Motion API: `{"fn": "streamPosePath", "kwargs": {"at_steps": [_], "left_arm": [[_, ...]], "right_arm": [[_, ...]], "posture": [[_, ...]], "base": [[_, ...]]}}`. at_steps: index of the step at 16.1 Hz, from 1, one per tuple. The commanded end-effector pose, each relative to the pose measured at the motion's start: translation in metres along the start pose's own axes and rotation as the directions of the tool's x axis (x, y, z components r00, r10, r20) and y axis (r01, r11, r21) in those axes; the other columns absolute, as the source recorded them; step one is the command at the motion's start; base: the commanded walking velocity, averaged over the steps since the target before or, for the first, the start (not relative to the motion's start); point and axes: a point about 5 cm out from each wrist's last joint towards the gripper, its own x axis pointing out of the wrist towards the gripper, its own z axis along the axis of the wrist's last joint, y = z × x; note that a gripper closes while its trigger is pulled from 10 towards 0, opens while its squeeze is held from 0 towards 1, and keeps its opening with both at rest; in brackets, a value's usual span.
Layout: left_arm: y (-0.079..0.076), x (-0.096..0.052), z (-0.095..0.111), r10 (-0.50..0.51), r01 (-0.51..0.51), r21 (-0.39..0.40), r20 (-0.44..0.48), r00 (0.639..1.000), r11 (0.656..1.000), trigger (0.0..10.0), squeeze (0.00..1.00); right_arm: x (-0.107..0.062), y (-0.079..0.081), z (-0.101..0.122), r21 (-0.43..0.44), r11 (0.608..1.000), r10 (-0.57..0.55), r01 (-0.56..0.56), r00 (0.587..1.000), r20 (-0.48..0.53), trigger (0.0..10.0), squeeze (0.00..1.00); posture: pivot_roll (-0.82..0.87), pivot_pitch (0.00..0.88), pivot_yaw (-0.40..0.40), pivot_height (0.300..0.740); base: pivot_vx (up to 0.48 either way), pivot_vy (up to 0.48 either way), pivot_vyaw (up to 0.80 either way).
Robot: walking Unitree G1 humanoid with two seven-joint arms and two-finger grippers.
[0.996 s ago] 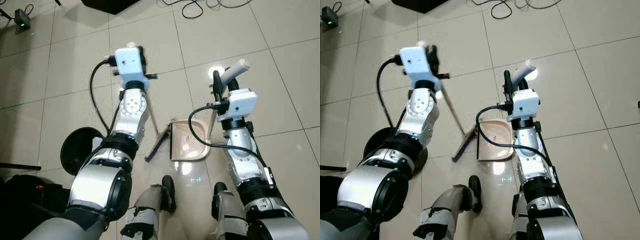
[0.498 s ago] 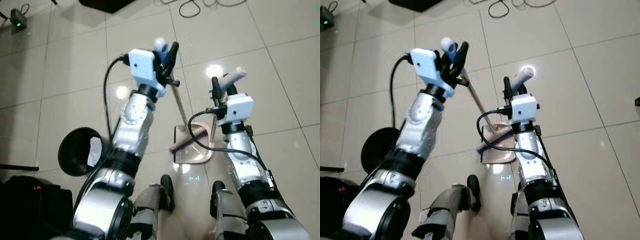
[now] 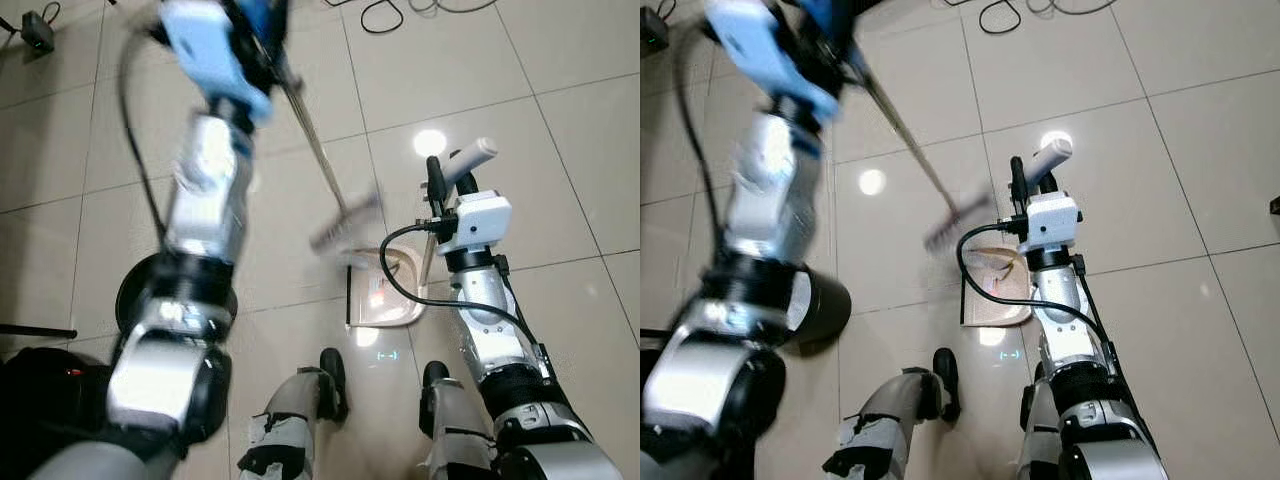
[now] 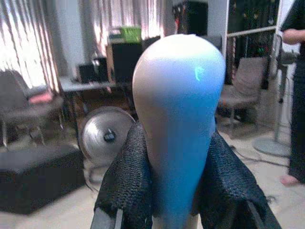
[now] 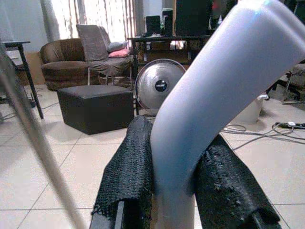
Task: Sweep floor
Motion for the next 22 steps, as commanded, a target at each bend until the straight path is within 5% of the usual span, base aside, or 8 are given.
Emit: {"fn": "streamPosePath", "kwargs": {"at_steps": [1, 7, 14, 18, 22], "left_arm": [[0.007, -0.003, -0.002, 0.017, -0.017, 0.034, -0.005, 1.0, 0.999, 10.0, 0.0], [-0.002, -0.024, -0.044, 0.054, -0.035, 0.115, -0.159, 0.986, 0.993, 10.0, 0.0], [0.037, -0.042, -0.044, 0.203, -0.148, 0.277, -0.182, 0.962, 0.949, 10.0, 0.0], [0.038, -0.056, -0.044, 0.186, -0.13, 0.249, -0.213, 0.959, 0.96, 10.0, 0.0], [0.035, -0.096, -0.039, 0.148, -0.079, 0.221, -0.313, 0.938, 0.972, 10.0, 0.0]], "right_arm": [[-0.012, 0.008, -0.009, 0.02, 1.0, 0.025, -0.024, 0.998, -0.053, 10.0, 0.0], [-0.011, -0.001, 0.005, 0.053, 0.998, -0.025, 0.025, 1.0, 0.003, 10.0, 0.0], [-0.033, -0.036, 0.04, 0.054, 0.986, -0.161, 0.158, 0.986, 0.039, 10.0, 0.0], [-0.036, -0.047, 0.065, 0.047, 0.985, -0.168, 0.166, 0.985, 0.037, 10.0, 0.0], [-0.026, -0.052, 0.095, 0.087, 0.984, -0.158, 0.154, 0.987, 0.036, 10.0, 0.0]], "posture": [[0.17, 0.416, 0.22, 0.74], [0.11, 0.367, 0.213, 0.74], [0.03, 0.253, 0.163, 0.74], [-0.01, 0.198, 0.145, 0.74], [-0.02, 0.131, 0.13, 0.74]], "base": [[0.0, 0.0, 0.0], [0.0, 0.0, 0.0], [0.0, 0.0, 0.0], [0.0, 0.0, 0.0], [0.0, 0.0, 0.0]]}}
